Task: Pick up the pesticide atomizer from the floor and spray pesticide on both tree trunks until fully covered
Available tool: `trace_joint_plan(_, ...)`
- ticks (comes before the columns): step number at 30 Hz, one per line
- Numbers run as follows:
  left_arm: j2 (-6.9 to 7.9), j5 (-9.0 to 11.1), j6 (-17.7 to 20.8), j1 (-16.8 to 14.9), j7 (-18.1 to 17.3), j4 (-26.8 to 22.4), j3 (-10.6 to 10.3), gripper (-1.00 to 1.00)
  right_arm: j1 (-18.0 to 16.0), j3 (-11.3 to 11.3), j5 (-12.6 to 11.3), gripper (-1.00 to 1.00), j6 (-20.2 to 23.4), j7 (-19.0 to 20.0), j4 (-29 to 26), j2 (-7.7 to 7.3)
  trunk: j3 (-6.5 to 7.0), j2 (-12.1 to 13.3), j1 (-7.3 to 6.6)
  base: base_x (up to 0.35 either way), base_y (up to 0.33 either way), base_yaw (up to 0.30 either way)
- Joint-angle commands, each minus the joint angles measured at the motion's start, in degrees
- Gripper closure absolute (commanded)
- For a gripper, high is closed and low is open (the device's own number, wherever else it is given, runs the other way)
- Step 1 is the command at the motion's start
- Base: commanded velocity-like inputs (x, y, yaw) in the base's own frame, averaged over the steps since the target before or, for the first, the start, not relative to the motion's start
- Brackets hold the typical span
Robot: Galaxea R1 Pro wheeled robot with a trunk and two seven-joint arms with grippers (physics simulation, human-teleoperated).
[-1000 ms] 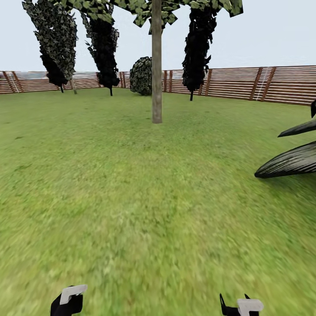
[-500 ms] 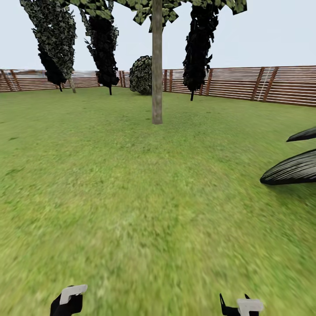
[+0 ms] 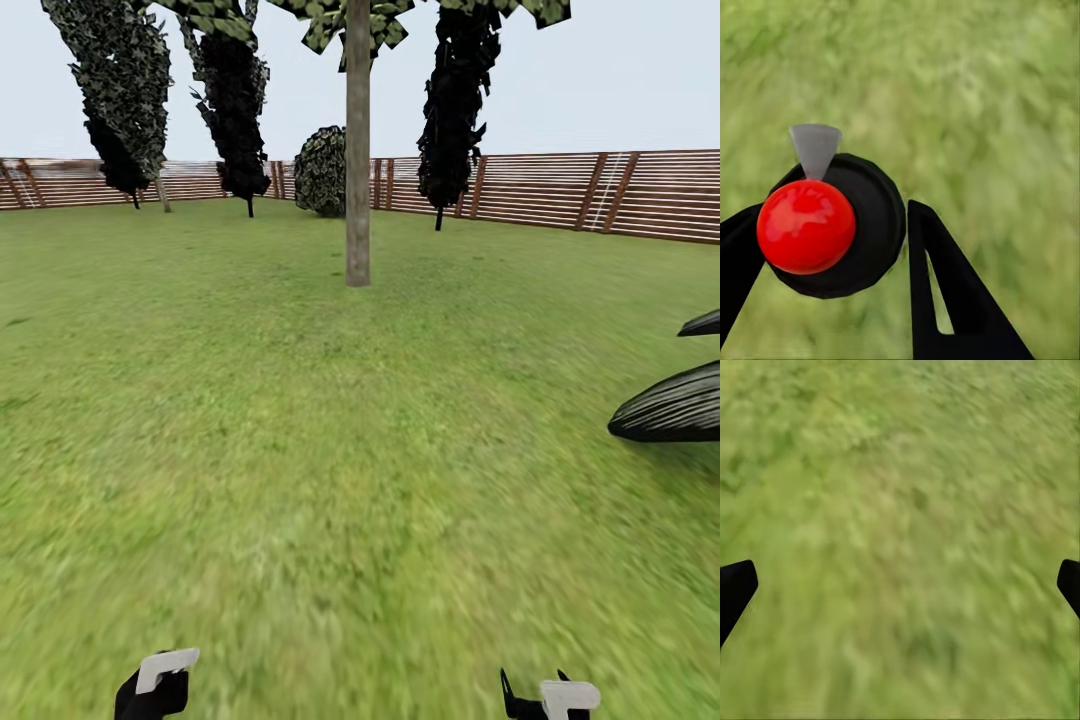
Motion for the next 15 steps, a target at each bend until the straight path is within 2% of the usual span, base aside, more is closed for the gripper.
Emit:
trace_joint_plan(1,0.02,0.0,0.0,0.0,0.0,0.0,0.0,1.0,0.0,0.0,0.0,-1.0,0.0,0.0,0.0,0.0,0.0,0.0,0.0,0.339,0.0,0.0)
trace_joint_plan(15,0.0,0.0,0.0,0.0,0.0,0.0,0.0,1.0,0.0,0.0,0.0,-1.0,0.0,0.0,0.0,0.0,0.0,0.0,0.0,0.339,0.0,0.0)
